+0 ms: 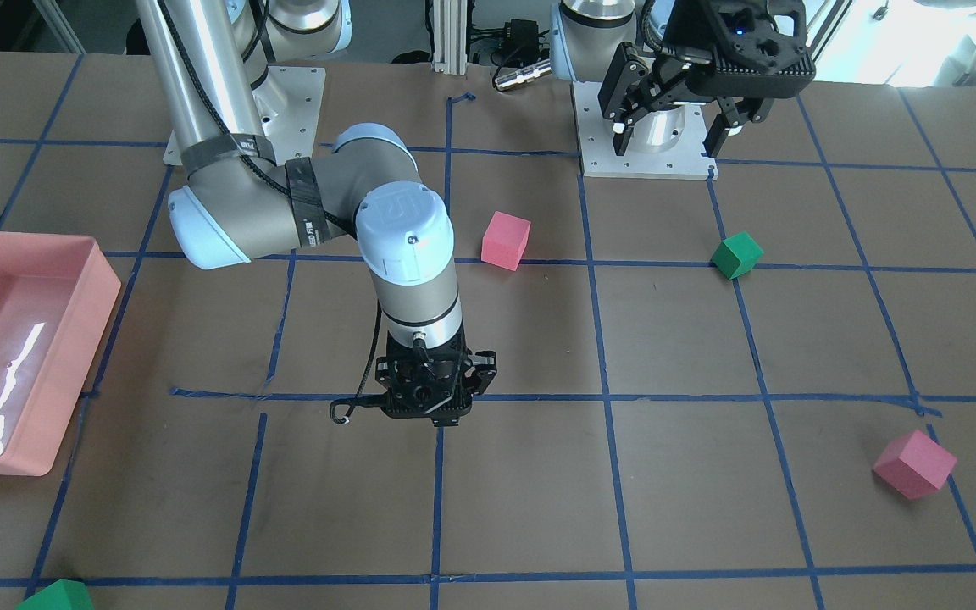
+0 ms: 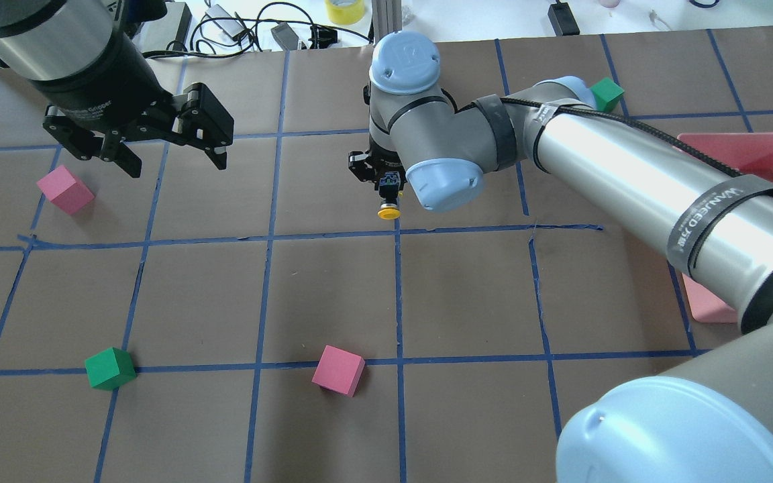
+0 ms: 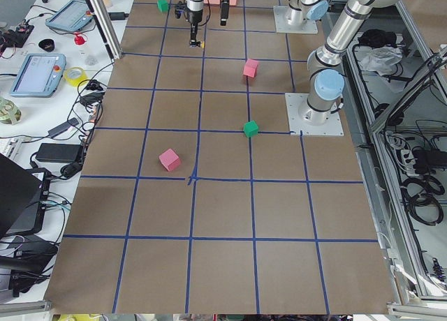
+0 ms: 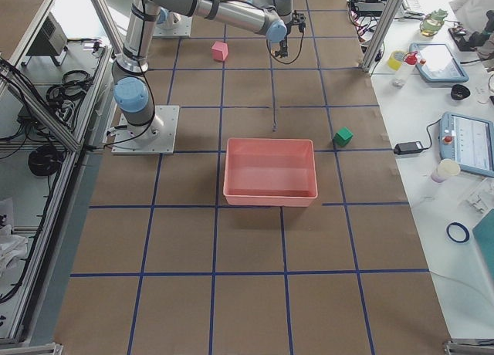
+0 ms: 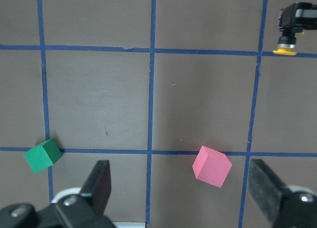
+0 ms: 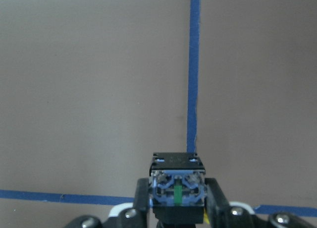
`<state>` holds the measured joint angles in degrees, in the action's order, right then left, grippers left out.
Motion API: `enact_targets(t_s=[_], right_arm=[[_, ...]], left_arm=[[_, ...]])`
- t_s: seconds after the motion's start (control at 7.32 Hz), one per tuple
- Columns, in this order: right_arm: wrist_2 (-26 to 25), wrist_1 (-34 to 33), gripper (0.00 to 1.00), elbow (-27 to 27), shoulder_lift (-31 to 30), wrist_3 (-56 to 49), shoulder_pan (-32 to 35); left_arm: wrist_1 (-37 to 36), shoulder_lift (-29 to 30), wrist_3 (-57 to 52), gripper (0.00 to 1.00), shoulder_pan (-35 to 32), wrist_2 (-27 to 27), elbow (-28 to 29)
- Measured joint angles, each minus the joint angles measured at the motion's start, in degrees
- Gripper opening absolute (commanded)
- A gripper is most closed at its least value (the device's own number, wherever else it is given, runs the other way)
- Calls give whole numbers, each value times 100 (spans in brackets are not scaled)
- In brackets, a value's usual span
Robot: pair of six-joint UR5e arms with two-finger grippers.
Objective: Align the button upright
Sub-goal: 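Lift the switch out of the bin and carry it to table center, then lower the switch onto the table, release it, and raise the right gripper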
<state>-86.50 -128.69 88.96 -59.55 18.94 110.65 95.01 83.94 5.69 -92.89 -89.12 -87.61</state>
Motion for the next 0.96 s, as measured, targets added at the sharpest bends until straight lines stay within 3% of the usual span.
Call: enact_targets(t_s=[0.41,0.55,0.68,0.82,0.96], right_arm=[[104,-305,0,37,302,-480,33],[93,-315,12,57,326,-545,35],[69,-307,30,83,330,-571,35],[55,-286,49,134,328,-580,35],[49,-279,74,206,324,-583,35]], left_arm=[[-6,0,-12,100,7,13,0],[-8,0,-15,100,7,16,-1],[-8,0,-14,100,6,17,-4],[-9,0,-10,100,3,19,-7],[-7,0,-8,100,0,23,-9]])
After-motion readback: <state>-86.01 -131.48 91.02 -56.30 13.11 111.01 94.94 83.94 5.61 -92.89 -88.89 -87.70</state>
